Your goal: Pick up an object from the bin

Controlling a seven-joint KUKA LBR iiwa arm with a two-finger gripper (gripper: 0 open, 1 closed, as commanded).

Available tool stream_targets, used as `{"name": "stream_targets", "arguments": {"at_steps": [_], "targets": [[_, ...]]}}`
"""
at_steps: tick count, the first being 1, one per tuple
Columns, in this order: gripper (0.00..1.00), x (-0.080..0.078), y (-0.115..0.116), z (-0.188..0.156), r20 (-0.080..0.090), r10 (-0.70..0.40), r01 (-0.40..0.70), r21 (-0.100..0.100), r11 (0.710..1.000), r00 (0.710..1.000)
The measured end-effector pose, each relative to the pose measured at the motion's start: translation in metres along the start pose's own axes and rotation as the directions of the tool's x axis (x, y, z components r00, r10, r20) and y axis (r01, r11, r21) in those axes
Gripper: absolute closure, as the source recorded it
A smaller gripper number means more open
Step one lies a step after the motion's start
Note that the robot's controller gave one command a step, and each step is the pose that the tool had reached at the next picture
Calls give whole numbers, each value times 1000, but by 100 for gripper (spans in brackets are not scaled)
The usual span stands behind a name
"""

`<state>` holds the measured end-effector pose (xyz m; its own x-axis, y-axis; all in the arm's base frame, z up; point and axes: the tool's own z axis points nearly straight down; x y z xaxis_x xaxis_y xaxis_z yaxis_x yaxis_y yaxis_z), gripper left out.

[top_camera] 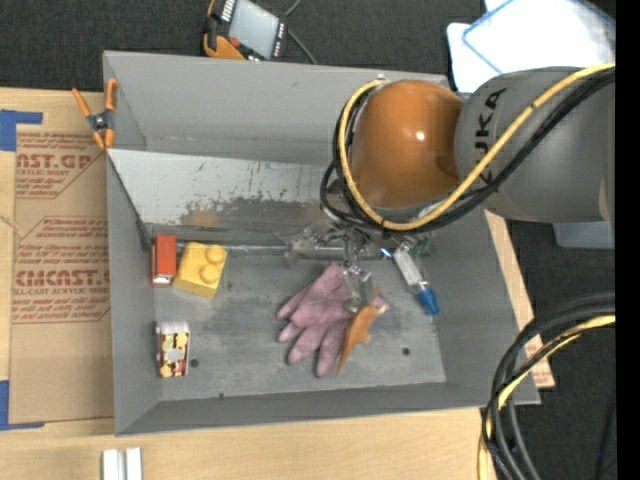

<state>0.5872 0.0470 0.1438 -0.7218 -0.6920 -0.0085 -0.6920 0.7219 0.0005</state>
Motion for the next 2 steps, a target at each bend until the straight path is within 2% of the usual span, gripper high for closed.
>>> {"name": "stream_targets", "arguments": {"at_steps": [1, 2], "targets": [[0, 19, -15, 73, 4, 185, -185, 3, 983, 983], [100, -8, 5, 73, 6, -410, 410, 9, 912, 912]]}}
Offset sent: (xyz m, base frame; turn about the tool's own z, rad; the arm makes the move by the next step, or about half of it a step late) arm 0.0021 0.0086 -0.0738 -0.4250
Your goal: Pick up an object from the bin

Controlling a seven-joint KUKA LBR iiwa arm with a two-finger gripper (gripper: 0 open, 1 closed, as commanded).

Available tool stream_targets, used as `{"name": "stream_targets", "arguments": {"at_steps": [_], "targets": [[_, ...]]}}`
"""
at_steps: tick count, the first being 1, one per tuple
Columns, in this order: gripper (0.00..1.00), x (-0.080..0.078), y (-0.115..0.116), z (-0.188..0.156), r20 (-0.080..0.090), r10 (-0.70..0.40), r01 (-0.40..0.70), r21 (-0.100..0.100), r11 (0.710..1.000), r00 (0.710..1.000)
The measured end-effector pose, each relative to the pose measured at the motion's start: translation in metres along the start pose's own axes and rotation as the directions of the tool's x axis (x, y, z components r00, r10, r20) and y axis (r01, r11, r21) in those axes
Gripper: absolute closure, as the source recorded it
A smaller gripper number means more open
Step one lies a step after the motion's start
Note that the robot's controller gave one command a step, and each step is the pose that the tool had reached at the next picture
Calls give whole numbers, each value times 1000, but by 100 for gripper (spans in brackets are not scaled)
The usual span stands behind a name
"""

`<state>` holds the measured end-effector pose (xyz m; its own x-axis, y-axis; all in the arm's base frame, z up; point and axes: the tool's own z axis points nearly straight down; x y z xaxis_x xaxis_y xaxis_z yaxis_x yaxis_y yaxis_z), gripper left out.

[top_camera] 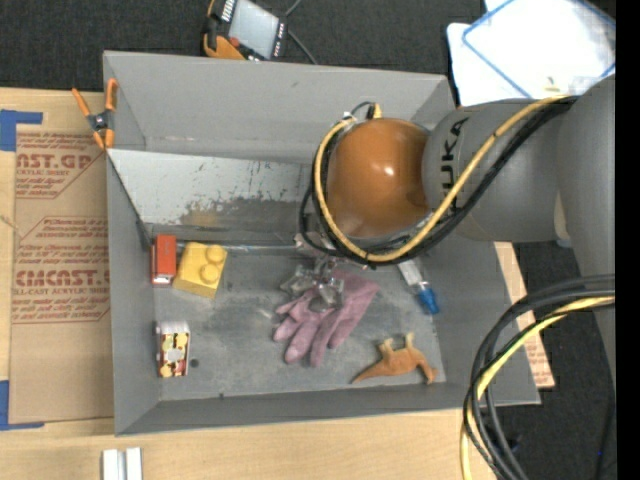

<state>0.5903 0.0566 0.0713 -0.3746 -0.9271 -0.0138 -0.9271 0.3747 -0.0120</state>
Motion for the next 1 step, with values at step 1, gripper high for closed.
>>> {"name": "stream_targets", "arguments": {"at_steps": [1], "targets": [[100, 0, 0, 0, 0, 1, -1, 0, 1000, 1000]]}}
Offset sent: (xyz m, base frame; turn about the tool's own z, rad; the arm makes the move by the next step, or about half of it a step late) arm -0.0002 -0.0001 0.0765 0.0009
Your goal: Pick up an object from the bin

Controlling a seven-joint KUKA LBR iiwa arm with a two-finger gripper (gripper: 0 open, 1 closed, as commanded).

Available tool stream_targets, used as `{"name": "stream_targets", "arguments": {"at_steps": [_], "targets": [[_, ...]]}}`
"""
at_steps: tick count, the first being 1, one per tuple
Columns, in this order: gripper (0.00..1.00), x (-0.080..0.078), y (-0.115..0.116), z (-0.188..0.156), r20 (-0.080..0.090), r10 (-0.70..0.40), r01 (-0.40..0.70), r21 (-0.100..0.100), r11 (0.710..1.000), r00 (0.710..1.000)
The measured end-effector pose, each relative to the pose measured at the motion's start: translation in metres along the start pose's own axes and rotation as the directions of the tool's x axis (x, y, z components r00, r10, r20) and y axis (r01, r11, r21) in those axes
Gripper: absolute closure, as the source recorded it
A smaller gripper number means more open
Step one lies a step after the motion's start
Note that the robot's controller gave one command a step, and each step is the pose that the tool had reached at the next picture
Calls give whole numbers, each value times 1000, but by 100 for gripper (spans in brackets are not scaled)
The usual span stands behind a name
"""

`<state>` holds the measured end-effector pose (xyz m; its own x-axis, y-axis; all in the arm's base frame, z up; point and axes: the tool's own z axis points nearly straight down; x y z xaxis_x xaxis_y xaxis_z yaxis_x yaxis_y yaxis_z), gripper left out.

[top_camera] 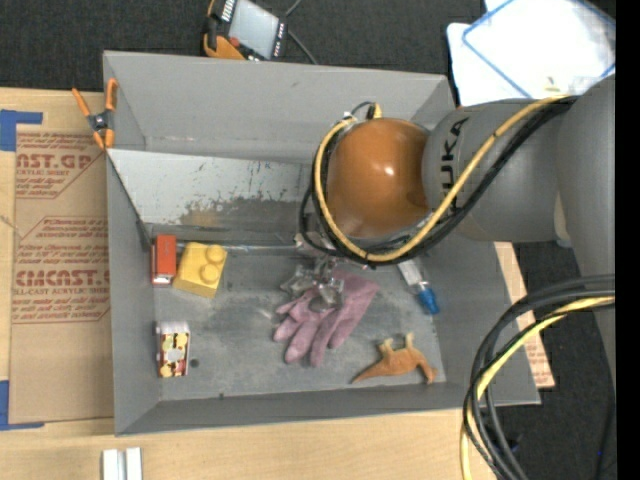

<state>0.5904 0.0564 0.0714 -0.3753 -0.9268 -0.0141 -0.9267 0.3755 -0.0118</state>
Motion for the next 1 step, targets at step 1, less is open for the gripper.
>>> {"name": "stream_targets", "arguments": {"at_steps": [1], "targets": [[100, 1, 3, -21, -4, 0, 0, -11, 1000, 1000]]}}
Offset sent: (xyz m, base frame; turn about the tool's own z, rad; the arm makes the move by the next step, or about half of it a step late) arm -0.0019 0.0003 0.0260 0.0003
